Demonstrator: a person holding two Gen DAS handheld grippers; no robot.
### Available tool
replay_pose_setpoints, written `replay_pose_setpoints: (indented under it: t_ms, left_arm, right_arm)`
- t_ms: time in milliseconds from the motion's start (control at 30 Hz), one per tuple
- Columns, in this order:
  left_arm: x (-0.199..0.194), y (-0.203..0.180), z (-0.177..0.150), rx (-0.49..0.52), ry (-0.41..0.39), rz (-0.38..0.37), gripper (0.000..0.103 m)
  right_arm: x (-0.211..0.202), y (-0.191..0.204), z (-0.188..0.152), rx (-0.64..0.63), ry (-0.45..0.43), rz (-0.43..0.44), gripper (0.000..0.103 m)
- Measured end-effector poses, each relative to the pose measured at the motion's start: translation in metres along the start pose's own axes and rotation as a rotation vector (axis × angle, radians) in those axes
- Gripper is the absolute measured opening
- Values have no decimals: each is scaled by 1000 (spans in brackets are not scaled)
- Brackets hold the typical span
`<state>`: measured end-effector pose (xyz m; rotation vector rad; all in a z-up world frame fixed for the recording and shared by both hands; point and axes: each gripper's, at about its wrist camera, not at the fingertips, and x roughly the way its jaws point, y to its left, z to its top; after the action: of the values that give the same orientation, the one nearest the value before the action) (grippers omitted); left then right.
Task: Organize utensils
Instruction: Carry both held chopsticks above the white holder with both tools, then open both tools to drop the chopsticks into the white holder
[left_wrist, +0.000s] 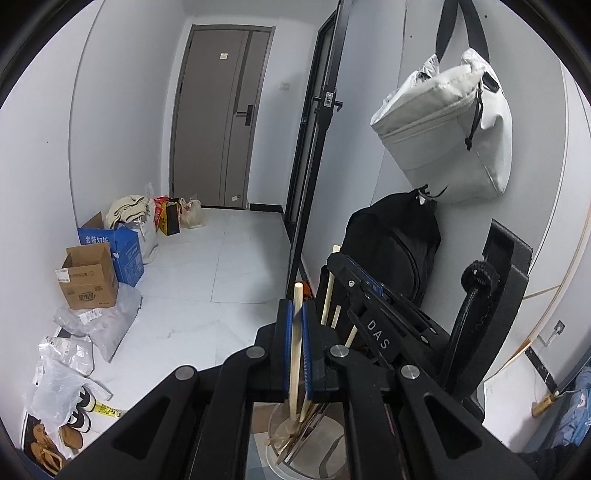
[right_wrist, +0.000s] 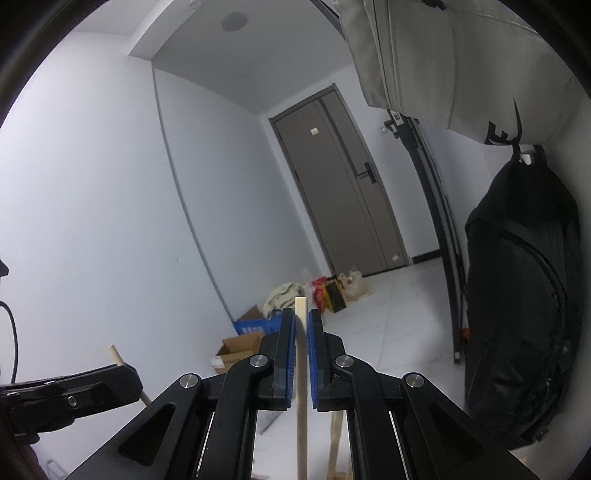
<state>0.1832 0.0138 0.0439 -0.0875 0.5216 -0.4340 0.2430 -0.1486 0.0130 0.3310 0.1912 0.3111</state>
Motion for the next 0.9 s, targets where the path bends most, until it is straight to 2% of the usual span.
replay_pose_setpoints:
  t_ms: [333,533,700,800,867,900]
  left_arm:
    - [9,-2,-13,17,35,-38,2]
    - [19,-5,-19,54,111,-41,2]
    - [22,-8,-24,60,163,-71,2]
    - [25,-6,-24,36,209,-90,4]
    - [22,-6,-25,24,222,-91,14]
    - [18,-6,-24,20,220,-98,17]
  right_arm:
    - [-6,6,-7,-56,32,48,6]
    - [-7,0,-20,-69,94,95,6]
    - [-14,-1,-31,-89,146,86,6]
    - [-17,-6,-35,-75,182,102,9]
    - [-25,-6,-37,-72,206,110,9]
    - [-29,-6,-37,-74,215,119,13]
